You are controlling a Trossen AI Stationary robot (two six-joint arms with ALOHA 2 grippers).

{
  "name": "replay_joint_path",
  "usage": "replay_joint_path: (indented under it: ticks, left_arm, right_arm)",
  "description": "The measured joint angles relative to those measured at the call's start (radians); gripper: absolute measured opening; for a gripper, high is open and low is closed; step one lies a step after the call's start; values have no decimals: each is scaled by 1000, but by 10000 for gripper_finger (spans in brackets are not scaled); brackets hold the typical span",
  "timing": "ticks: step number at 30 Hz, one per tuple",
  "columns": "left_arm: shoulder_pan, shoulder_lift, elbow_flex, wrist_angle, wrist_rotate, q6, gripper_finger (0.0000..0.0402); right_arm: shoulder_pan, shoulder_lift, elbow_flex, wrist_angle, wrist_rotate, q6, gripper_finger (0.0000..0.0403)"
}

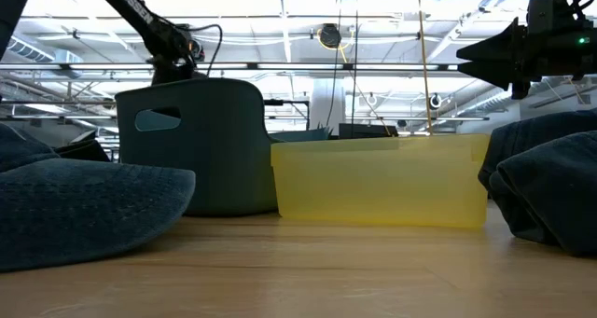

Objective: Pick & Place hat
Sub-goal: Put the top blue cap into the yellow bin

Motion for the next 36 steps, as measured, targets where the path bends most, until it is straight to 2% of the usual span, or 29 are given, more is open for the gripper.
replay_joint_path:
  ticks: [15,30,36]
  left_arm:
    - [-19,-236,0,-4,-17,-23,7]
    - [-135,-521,0,-1,-102,-103,7]
    - [-215,-613,0,-1,-136,-169,7]
  right_arm:
    - [0,0,0,0,0,0,187]
    - [0,0,0,0,0,0,187]
    - [0,0,0,0,0,0,187]
